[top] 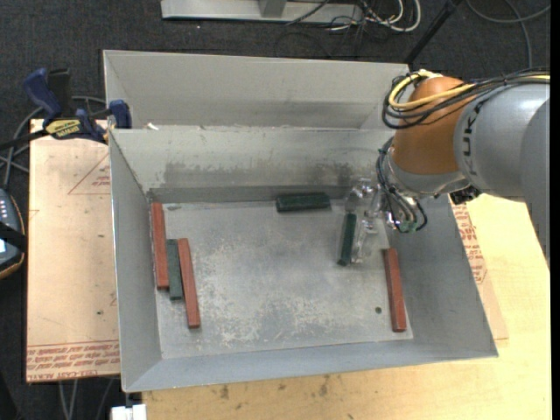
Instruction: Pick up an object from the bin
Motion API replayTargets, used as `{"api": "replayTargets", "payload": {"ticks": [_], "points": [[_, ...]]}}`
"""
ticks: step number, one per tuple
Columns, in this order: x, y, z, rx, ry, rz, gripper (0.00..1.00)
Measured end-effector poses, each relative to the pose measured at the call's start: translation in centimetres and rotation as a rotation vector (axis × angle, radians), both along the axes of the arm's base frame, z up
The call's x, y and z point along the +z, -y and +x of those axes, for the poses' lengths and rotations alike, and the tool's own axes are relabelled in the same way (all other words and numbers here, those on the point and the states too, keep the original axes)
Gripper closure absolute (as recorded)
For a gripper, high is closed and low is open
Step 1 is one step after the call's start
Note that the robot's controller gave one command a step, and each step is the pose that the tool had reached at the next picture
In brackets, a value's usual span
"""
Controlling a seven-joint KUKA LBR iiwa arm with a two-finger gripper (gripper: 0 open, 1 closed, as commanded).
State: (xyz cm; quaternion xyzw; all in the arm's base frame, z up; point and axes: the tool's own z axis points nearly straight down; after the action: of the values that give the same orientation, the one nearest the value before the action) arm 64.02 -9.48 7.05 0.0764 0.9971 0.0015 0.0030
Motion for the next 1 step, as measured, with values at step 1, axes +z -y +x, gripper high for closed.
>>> {"api": "replayTargets", "payload": {"ticks": [1], "points": [[0.00, 0.27, -0.10, -0.003, -0.002, -0.002, 1.00]]}}
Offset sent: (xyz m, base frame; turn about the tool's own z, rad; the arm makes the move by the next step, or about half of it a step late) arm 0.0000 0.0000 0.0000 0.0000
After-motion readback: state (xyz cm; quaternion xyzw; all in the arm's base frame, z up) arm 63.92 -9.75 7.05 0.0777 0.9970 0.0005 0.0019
